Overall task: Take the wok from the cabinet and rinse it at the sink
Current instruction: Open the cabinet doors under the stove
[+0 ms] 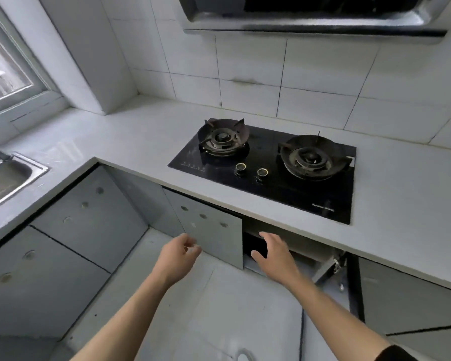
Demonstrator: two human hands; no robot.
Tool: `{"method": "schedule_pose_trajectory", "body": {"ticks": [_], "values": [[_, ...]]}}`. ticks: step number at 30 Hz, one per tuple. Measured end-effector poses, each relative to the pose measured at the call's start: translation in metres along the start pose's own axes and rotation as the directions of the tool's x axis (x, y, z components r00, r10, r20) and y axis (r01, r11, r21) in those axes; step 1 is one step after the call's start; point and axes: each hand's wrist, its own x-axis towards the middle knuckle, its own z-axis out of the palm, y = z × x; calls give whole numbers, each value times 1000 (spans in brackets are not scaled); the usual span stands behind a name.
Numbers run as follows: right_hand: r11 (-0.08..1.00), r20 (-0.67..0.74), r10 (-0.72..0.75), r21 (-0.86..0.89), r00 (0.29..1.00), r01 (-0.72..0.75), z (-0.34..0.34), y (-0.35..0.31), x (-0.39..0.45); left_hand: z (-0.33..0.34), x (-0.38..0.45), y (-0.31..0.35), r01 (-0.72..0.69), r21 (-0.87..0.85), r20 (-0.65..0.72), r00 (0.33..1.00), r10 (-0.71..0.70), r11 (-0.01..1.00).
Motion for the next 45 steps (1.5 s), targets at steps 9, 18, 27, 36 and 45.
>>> {"method": "schedule_pose_trajectory", "body": {"ticks": [9,18,27,36,45], "values": [[983,-119,140,-98,983,-152,-16,-6,66,21,128,23,-153,35,236,961,141,988],[914,-119,326,-213,938,-345,12,-30,106,42,226,-2,552,-621,656,755,-17,557],[905,-98,264,-318,960,-281,33,-49,159,69,268,-11,777,-620,780,596,-188,-108],[893,-99,265,-350,959,-283,41,-44,163,96,263,-4,691,-687,726,642,-247,-225],[899,-44,255,-358,966,-254,35,-40,161,115,264,-12,620,-718,694,675,-251,-316]]}}
